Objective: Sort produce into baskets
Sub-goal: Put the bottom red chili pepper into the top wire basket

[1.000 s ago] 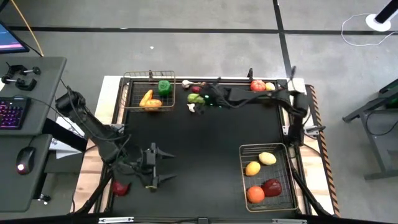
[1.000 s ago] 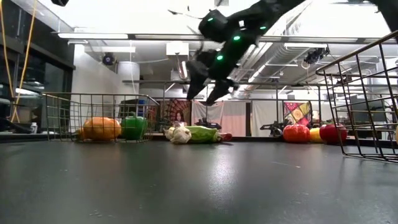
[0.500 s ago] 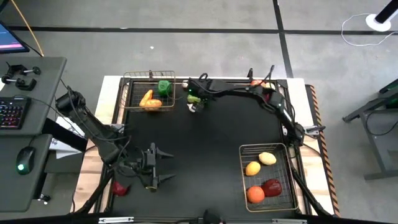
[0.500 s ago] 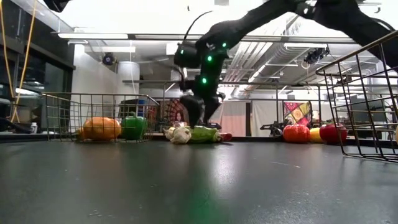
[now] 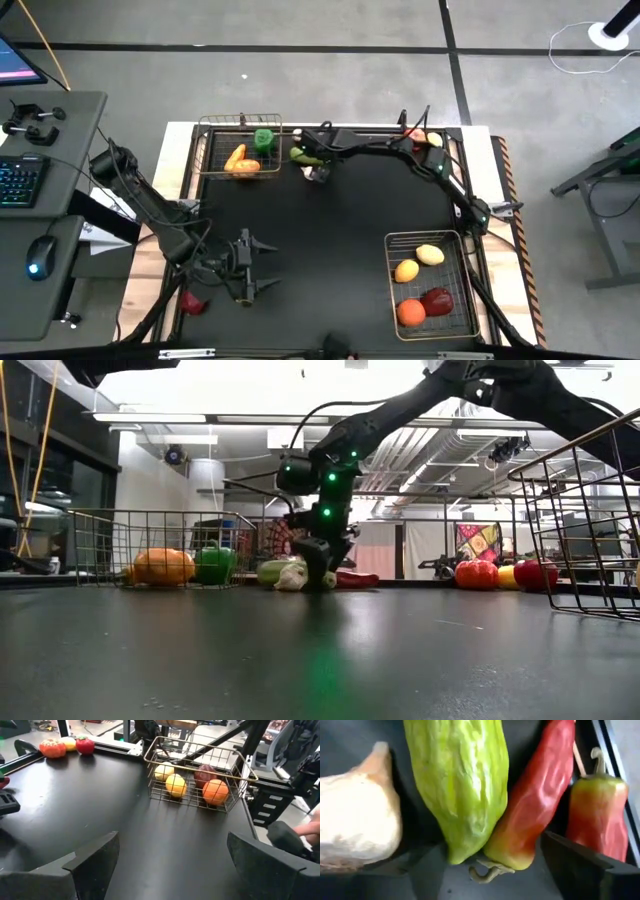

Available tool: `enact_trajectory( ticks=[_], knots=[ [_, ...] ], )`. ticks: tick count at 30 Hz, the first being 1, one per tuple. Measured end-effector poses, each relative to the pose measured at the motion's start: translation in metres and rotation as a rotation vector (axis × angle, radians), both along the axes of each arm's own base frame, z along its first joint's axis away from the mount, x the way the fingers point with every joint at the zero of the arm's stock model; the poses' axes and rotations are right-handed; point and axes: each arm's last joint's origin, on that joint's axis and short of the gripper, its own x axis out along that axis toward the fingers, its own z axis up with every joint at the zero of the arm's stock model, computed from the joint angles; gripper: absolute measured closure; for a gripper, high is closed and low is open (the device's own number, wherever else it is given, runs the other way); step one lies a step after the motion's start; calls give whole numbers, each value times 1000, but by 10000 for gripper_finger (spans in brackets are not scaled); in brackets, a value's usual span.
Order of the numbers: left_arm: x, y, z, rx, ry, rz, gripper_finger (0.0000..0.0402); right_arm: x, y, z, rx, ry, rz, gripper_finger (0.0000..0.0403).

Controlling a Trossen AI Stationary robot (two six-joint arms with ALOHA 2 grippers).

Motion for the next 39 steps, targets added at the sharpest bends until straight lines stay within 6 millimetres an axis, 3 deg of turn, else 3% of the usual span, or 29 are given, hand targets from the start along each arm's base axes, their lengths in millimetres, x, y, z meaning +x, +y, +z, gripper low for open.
enact_trajectory(
  ticks=[11, 15, 21, 28, 31, 35, 39],
  knots=[
    [0, 0, -1, 10, 9, 0, 44, 9, 15, 2, -41, -6, 66, 313],
    [-1, 1, -3, 20, 26, 1, 44, 12, 26, 3, -76, 30, 115, 373],
    [-2, 1, -4, 24, 35, -3, 44, 11, 30, 10, -102, 64, 126, 363],
    [-2, 2, -5, 34, 44, -3, 44, 10, 29, 13, -102, 67, 126, 232],
    [-2, 2, -5, 35, 45, -3, 44, 10, 30, 13, -100, 66, 130, 196],
    [-2, 2, -5, 34, 47, -2, 44, 9, 23, 12, -47, 34, 113, 182],
    [-3, 3, -6, 28, 57, 5, 44, 5, 4, 13, -4, -36, 35, 180]
  ],
)
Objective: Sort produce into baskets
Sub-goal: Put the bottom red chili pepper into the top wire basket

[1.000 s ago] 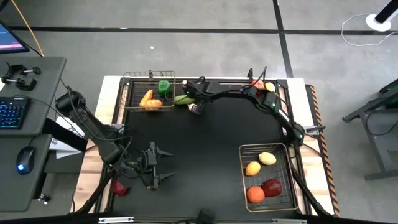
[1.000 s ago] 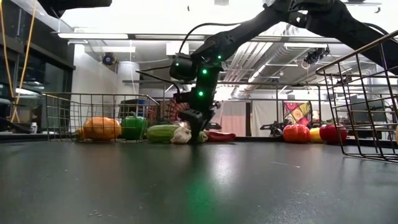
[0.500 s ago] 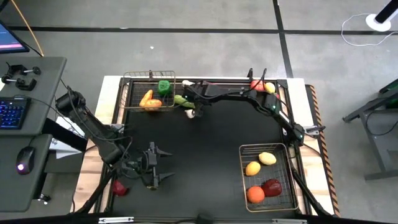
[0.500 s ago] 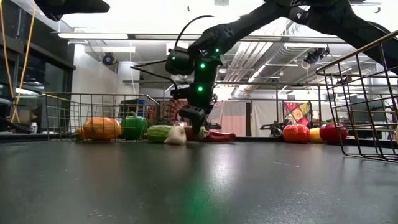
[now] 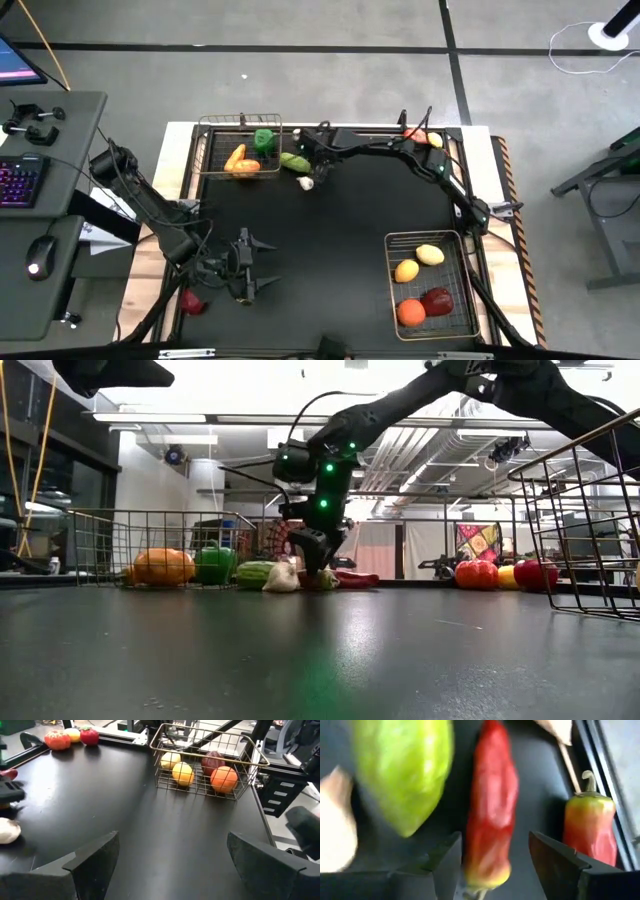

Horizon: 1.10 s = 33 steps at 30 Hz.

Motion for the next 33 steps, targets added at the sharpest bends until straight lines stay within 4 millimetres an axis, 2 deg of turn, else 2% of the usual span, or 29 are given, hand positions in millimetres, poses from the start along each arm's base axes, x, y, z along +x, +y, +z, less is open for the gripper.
enact_trajectory(
  ticks=[5, 8, 18, 24, 28, 33],
  knots=[
    [0, 0, 0, -1, -1, 0, 44, -5, -18, 0, 141, -102, -50, 180],
    [0, 0, 0, -3, -2, 0, 44, -7, -19, -2, 162, -99, -64, 190],
    [0, 0, 0, -12, -4, 4, 44, -7, -12, -8, 155, -47, -82, 284],
    [0, 0, 0, -11, -4, 4, 44, -9, 0, -6, 112, 41, -60, 344],
    [0, 0, 0, -8, -1, 3, 44, -10, 14, 10, 117, 94, -34, 351],
    [0, 0, -1, -20, 14, -15, 44, -19, 45, 54, 99, 130, 9, 365]
  ],
)
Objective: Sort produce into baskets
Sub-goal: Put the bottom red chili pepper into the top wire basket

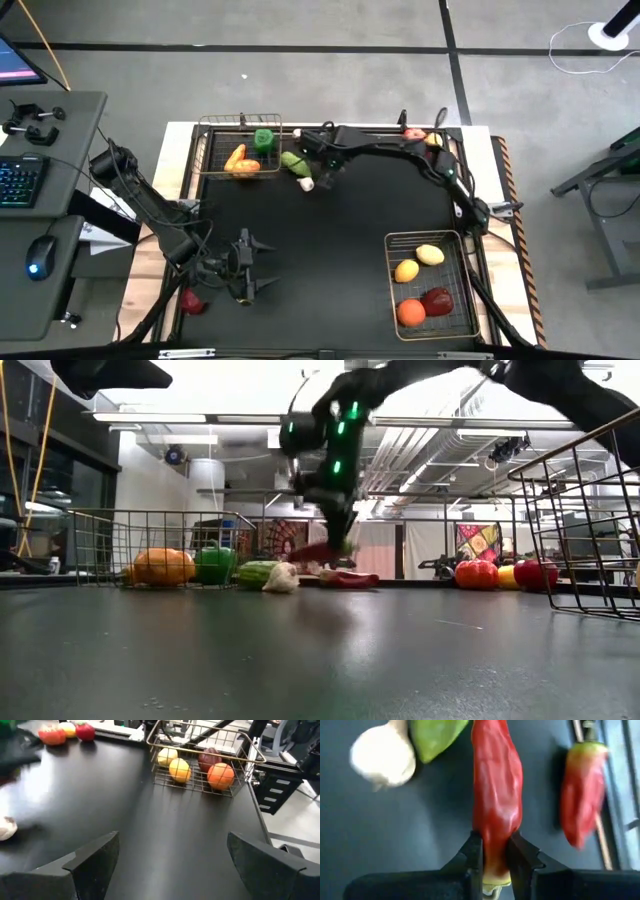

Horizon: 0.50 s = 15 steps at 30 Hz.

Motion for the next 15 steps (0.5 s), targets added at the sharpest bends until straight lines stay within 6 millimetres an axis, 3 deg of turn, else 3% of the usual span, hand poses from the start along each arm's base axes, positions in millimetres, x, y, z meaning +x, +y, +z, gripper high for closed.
enact_trajectory(
  ticks=[6, 11, 15],
  knots=[
    [-1, 0, -2, -41, 22, -7, 44, -29, 63, 62, -30, 34, 22, 365],
    [-1, -1, -2, -74, 23, -12, 44, -65, 118, 108, -79, 16, -20, 366],
    [-1, -1, -1, -90, 19, -6, 44, -93, 165, 136, -72, -99, -54, 366]
  ],
)
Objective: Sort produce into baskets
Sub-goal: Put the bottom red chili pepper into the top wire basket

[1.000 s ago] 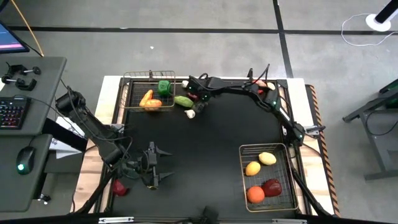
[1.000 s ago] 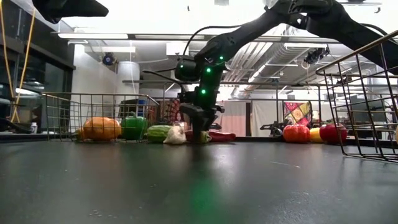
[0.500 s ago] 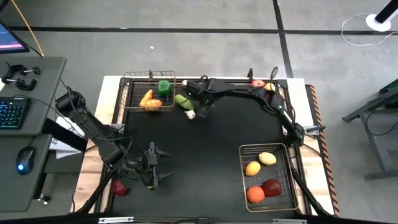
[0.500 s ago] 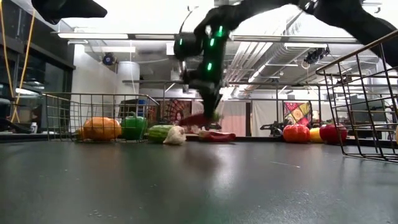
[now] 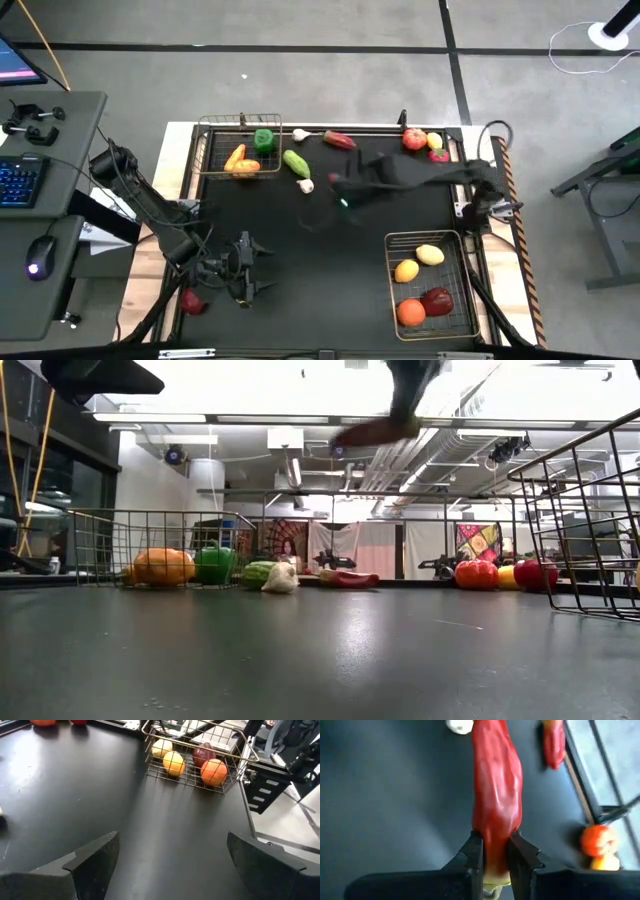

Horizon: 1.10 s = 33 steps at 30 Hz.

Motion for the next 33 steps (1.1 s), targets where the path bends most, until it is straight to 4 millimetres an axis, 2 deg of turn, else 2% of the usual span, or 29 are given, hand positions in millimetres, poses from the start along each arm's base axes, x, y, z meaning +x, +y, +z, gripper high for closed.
enact_trajectory(
  ticks=[3, 7, 10, 14, 18, 21, 27, 33],
  knots=[
    [0, 0, 0, -10, -1, 4, 44, -21, 39, 9, 49, -68, -9, 366],
    [0, 0, 0, -39, -4, 17, 44, -55, 91, 3, 104, -108, -43, 366],
    [0, 0, 0, -49, -6, 22, 44, -82, 123, -11, 146, -95, -97, 366],
    [0, 0, 0, -51, -6, 23, 44, -117, 155, -41, 190, -24, -232, 351],
    [0, 0, 0, -52, -6, 23, 44, -144, 171, -65, 192, 60, -359, 340],
    [0, 0, 0, -51, -6, 23, 44, -153, 176, -74, 182, 92, -396, 332],
    [1, 2, 0, -42, -17, 48, 44, -148, 174, -70, 177, 39, -401, 321],
    [3, 4, 0, -42, -17, 57, 44, -141, 172, -58, 178, -30, -368, 330]
  ],
)
